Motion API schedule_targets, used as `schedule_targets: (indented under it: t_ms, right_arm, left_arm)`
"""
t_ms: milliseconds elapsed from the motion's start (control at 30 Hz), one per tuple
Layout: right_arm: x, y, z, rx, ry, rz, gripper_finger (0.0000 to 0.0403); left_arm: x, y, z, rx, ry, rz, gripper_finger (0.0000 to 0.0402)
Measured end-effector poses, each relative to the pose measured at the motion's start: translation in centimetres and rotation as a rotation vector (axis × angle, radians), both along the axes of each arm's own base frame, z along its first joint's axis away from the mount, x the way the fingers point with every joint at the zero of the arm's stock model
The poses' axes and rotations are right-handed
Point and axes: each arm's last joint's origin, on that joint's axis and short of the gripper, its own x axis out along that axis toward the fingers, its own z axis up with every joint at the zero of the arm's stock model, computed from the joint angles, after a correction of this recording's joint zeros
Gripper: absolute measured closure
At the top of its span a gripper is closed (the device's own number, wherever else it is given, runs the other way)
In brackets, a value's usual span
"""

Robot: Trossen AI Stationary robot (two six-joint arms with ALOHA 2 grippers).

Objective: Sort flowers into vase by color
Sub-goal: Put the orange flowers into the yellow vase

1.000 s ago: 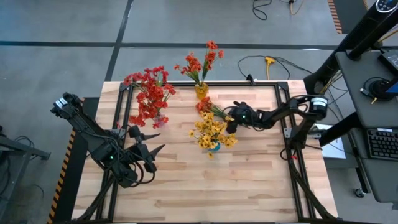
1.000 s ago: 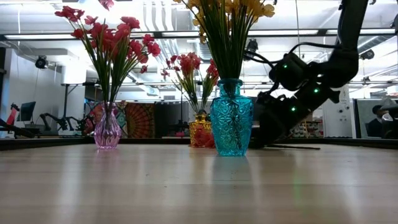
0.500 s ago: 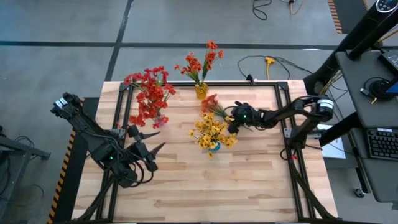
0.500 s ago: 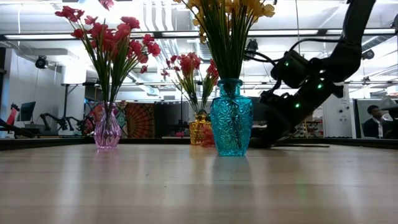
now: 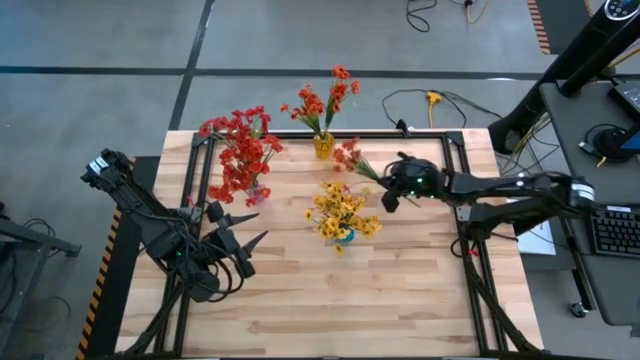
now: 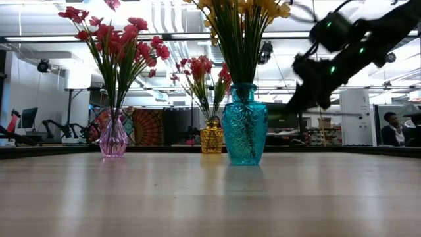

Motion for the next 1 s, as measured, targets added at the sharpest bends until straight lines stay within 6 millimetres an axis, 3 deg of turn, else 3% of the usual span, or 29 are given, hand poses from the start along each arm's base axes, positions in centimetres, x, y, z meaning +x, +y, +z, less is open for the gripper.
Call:
schedule_targets:
  t_ms: [600, 1000]
  right_arm:
    - [-4.2, 1.6, 9.3, -0.228, -0.398, 0.023, 0.0385]
    - [-4.7, 3.0, 15.9, -0.334, -0.662, 0.161, 0.0385]
  left_arm:
    - [0.6, -0.6, -0.4, -0.022, -0.019, 0.0, 0.0202]
    - [1.2, -1.2, -0.2, -0.046, -0.053, -0.007, 0.0202]
